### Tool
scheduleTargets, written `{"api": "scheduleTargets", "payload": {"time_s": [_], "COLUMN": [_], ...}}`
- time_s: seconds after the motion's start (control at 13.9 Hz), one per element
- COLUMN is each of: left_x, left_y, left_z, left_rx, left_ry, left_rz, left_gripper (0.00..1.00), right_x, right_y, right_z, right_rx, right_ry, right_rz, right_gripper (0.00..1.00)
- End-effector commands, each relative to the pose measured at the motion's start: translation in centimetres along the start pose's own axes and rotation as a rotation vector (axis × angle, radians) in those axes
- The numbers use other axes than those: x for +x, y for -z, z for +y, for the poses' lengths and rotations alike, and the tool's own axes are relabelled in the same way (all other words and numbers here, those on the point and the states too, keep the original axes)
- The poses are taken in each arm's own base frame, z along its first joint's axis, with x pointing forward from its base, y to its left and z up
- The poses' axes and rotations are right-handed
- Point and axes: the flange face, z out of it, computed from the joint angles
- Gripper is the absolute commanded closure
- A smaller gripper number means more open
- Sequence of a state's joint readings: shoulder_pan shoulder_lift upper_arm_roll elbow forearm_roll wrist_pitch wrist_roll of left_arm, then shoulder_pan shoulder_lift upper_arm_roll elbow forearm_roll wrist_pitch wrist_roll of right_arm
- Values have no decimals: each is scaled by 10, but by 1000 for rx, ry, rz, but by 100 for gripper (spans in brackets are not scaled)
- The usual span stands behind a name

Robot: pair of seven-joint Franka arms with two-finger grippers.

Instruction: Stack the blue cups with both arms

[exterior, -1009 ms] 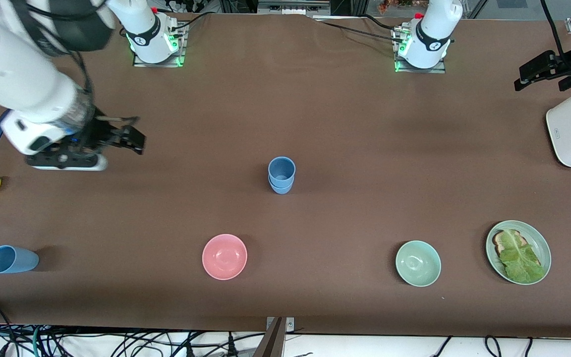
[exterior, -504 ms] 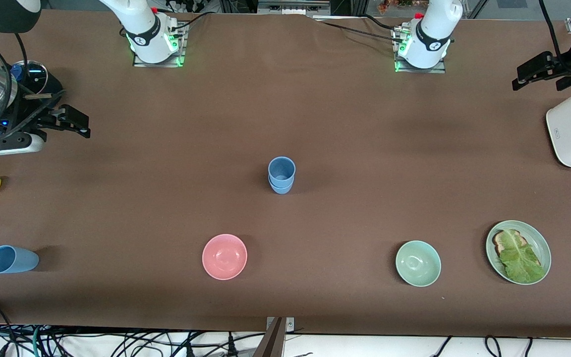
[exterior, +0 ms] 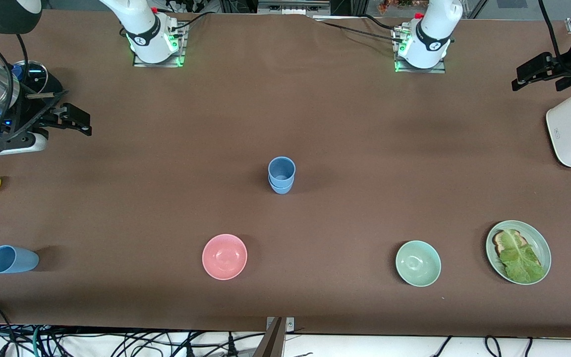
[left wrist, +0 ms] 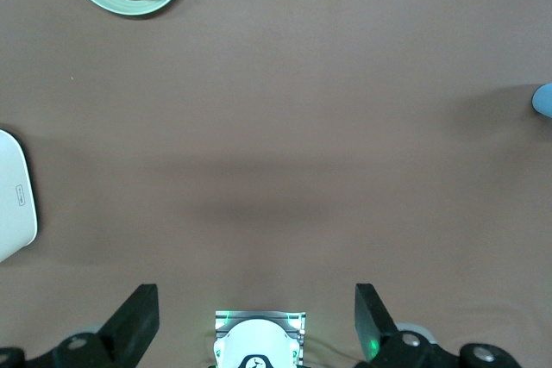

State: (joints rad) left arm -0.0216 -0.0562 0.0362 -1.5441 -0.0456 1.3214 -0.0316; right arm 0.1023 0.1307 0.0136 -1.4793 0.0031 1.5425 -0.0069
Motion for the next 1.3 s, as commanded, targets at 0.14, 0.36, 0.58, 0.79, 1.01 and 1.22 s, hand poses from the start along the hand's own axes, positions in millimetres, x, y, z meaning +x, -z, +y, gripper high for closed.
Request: {"api": "scheduleTargets", "payload": {"time_s": [0.14, 0.36, 0.58, 0.79, 1.01, 1.22], "left_x": [-1, 2, 3, 3, 3, 3], "left_y": [3, 2, 1, 1, 1, 1], "left_z": [-1, -4, -4, -4, -4, -4], "left_rx": [8, 9, 11, 9, 8, 8], "left_ry": [-17, -12, -11, -12, -12, -12], "left_rz": [3, 0, 0, 0, 0, 0], "left_gripper": [0, 0, 0, 0, 0, 0], "right_x": [-7, -8, -10, -11, -11, -11], "right_y": [21, 27, 27, 28, 28, 28], "right_z": [-6, 2, 12, 15, 17, 18], "right_rx": [12, 12, 10, 0, 0, -1], "right_ry": [21, 4, -13, -14, -18, -18], "right_rz": [31, 42, 30, 31, 31, 31], "right_gripper": [0, 0, 0, 0, 0, 0]}}
